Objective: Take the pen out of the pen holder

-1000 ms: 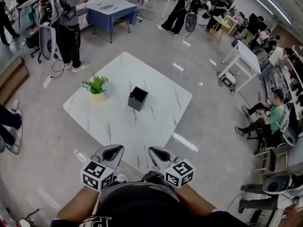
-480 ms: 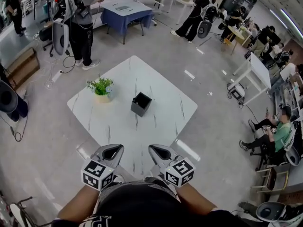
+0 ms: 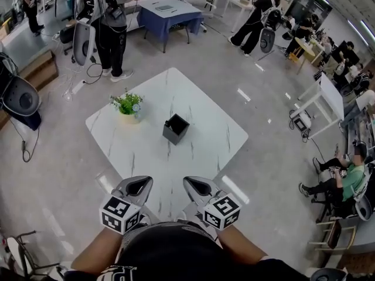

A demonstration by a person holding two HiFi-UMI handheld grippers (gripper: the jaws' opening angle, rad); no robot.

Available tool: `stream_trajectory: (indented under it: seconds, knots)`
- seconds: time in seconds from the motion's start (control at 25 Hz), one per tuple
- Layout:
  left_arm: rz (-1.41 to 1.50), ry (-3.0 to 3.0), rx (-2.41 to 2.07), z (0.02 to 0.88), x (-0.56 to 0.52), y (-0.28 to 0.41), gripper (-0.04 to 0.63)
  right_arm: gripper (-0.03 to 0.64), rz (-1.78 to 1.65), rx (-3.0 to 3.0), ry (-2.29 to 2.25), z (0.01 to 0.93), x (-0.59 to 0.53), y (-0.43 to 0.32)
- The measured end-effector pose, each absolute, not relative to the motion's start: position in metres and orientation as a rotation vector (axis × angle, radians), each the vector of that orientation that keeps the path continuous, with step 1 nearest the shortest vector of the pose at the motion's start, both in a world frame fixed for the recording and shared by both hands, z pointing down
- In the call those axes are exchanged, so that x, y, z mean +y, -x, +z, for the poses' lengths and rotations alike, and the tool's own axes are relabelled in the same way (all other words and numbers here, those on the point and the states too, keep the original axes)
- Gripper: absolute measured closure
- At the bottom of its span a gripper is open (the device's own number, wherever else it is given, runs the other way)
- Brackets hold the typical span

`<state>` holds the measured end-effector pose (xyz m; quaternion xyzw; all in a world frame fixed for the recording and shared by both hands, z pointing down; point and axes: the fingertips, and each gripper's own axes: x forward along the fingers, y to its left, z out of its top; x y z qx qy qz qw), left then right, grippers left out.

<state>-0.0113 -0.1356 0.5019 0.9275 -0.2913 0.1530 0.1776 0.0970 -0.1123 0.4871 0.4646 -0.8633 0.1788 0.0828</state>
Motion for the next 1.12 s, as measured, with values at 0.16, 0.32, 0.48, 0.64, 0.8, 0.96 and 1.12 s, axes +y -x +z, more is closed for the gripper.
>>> stream_trajectory:
  seconds: [0.16,0.32,0.48,0.64,0.8,0.96,1.12]
  knots:
    - [0.435,-2.616,-0.841,0.5034,-0.1354,0.0062,0.538,0.617,0.538,-2.588,-1.369,0.4901,-0.1166,-0.1019]
    - [0.446,-2.608,-0.855,0.5032,-0.1344,0.0061,0.538,0.617,0.537,-2.599,-1.359,0.4889,-0.1182,-0.1033]
    - [0.446,-2.610,-0.866,0.5003,-0.1375,0.0061,0.538,0.617,0.533,-2.603,-1.354,0.4885,-0.1195,-0.1034]
    - [0.446,-2.614,-0.862,0.4992,-0.1375,0.0056,0.538,0.617,0.532,-2.600,-1.354,0.4891,-0.1192,-0.1029]
    - [0.443,-2.616,-0.858,0.4997,-0.1372,0.0058,0.538,0.617,0.532,-2.598,-1.356,0.4906,-0.1190,-0.1021]
    - [0.445,-2.618,-0.857,0.4982,-0.1360,0.0067,0.538,0.617,0.532,-2.597,-1.356,0.4897,-0.1176,-0.1013]
    - [0.446,-2.623,-0.853,0.4972,-0.1353,0.0070,0.538,0.617,0.523,-2.595,-1.363,0.4879,-0.1178,-0.1016]
